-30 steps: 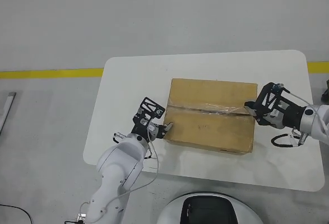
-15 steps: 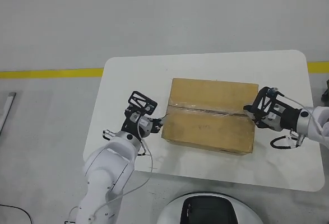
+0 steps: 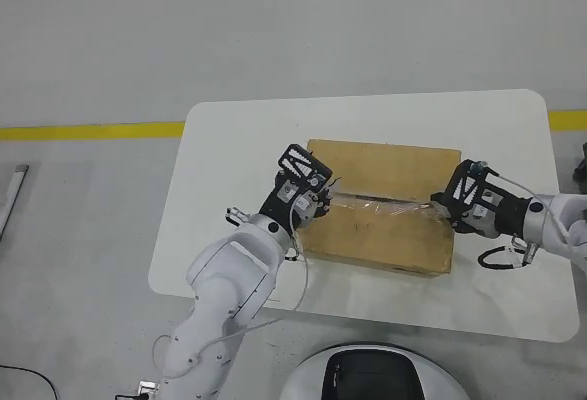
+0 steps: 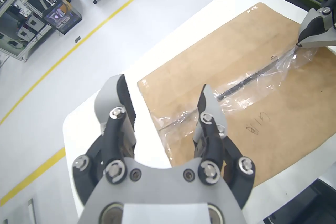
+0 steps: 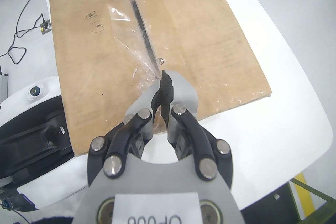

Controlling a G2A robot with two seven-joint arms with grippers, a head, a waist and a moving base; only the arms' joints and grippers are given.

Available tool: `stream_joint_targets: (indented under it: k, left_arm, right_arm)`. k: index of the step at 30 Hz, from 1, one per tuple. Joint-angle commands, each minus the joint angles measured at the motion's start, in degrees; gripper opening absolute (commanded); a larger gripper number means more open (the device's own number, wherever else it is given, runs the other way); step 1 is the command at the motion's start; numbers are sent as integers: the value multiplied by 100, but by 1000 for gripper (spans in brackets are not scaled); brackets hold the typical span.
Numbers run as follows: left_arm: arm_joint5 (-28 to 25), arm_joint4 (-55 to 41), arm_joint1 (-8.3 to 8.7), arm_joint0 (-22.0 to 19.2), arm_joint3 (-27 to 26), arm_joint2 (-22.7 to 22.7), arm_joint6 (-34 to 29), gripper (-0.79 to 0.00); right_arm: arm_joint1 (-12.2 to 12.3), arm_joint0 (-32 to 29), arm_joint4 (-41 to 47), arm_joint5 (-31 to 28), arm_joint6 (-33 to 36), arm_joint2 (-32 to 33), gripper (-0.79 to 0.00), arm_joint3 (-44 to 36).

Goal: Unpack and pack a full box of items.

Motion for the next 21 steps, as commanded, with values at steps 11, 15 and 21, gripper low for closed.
stream_joint_targets:
  k: [11, 15, 21]
  left_arm:
    - [-113, 85, -70, -172, 459, 406, -25, -785]
    - [-78, 181, -81, -169, 651, 450, -63, -785]
    - [43, 301, -116, -232, 865, 542, -228, -785]
  right_arm:
    - [67, 7, 32, 83, -1, -12, -785, -8]
    - [88, 23, 63, 86, 21, -47, -785, -7]
    - [118, 34, 71, 98, 17, -79, -785, 3]
